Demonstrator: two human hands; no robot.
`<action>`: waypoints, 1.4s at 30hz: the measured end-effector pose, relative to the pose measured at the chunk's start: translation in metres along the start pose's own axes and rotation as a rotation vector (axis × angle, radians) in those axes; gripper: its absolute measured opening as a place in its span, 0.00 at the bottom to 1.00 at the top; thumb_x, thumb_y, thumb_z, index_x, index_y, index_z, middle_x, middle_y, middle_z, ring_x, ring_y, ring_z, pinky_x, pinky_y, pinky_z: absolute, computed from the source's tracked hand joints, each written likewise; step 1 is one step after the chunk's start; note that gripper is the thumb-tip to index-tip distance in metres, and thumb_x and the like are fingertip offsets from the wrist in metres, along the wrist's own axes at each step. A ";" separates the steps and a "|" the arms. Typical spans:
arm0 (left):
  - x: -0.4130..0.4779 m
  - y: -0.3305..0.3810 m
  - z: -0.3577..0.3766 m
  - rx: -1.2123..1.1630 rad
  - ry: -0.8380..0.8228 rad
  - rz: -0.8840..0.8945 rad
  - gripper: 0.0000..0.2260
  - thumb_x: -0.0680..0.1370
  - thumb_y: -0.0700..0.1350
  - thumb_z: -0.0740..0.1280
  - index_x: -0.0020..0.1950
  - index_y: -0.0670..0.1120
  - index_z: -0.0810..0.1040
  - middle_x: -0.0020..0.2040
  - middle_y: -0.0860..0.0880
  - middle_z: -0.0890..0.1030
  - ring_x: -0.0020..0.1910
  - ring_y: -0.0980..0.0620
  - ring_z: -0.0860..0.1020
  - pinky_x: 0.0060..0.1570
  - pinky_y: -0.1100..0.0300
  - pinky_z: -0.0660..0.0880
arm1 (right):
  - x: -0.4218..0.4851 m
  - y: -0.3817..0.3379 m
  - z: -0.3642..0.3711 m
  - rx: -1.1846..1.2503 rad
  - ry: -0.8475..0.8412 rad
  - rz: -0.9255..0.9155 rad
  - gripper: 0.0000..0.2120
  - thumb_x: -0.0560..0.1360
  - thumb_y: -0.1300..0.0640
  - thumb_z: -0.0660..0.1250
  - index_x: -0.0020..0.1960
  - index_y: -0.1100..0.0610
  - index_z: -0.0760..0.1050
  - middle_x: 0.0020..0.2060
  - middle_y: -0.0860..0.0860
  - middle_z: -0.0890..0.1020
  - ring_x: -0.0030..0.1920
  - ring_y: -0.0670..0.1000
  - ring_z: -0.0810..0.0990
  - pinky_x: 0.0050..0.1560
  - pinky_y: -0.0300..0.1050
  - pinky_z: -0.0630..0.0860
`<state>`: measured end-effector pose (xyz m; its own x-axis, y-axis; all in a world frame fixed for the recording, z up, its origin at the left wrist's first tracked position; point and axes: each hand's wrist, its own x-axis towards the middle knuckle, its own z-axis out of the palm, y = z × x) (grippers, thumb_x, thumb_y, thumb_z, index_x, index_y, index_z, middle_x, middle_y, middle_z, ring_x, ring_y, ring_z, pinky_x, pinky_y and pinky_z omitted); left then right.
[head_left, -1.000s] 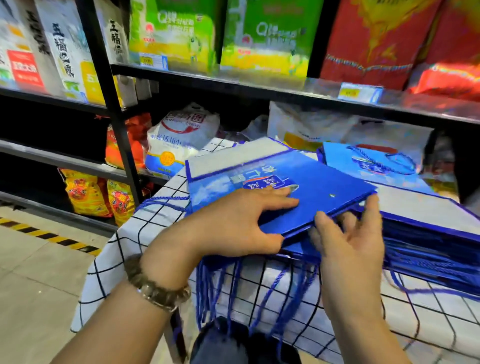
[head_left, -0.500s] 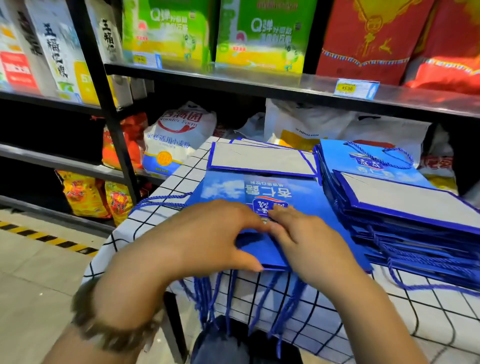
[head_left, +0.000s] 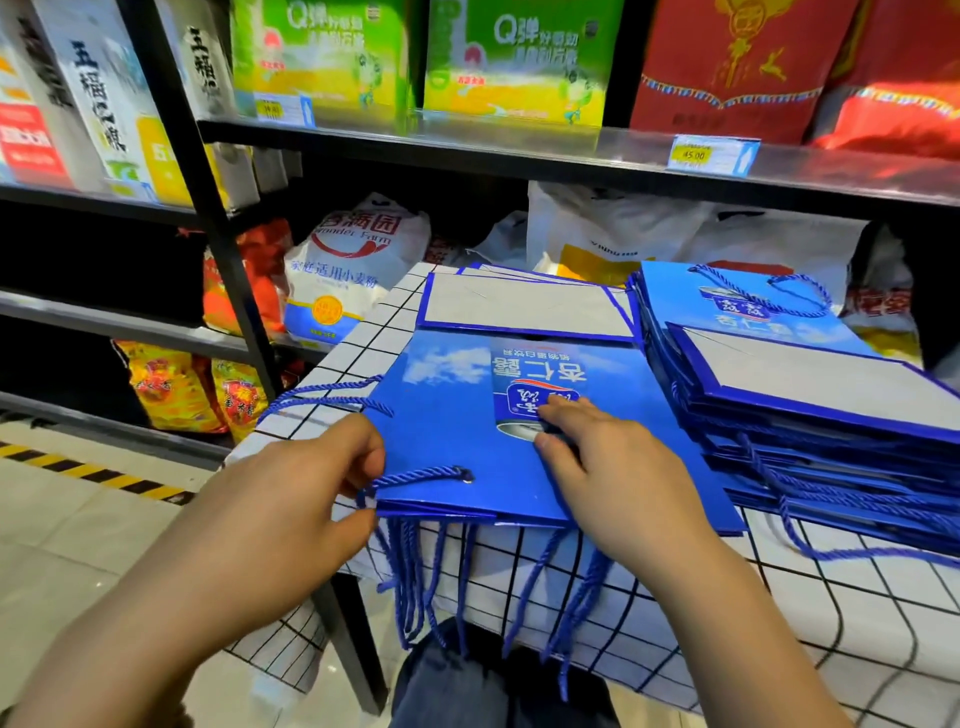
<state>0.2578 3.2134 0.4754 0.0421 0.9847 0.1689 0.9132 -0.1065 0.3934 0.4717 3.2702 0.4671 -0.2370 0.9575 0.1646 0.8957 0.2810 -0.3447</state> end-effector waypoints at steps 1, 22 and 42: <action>-0.001 0.000 0.002 -0.060 0.005 -0.008 0.15 0.71 0.45 0.68 0.45 0.61 0.64 0.39 0.62 0.77 0.41 0.62 0.76 0.41 0.55 0.75 | 0.000 0.000 0.000 0.001 0.001 0.000 0.15 0.80 0.48 0.52 0.65 0.47 0.68 0.68 0.41 0.69 0.68 0.45 0.64 0.55 0.41 0.69; 0.053 0.118 0.012 -1.173 -0.141 0.004 0.17 0.75 0.38 0.65 0.62 0.50 0.74 0.52 0.52 0.78 0.46 0.46 0.82 0.48 0.54 0.80 | -0.010 0.022 -0.015 1.299 -0.057 0.017 0.13 0.74 0.61 0.59 0.44 0.59 0.83 0.46 0.53 0.85 0.51 0.50 0.82 0.54 0.44 0.76; 0.058 0.108 0.020 -1.192 -0.003 -0.008 0.17 0.77 0.35 0.61 0.58 0.56 0.72 0.49 0.49 0.82 0.43 0.54 0.82 0.40 0.64 0.78 | -0.029 0.042 -0.045 0.768 -0.065 0.127 0.08 0.70 0.63 0.70 0.32 0.61 0.76 0.24 0.49 0.77 0.25 0.42 0.71 0.28 0.30 0.66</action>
<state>0.3670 3.2621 0.5100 0.0403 0.9861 0.1612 -0.0383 -0.1597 0.9864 0.5333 3.2512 0.4888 -0.1925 0.9807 0.0348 0.4118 0.1129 -0.9043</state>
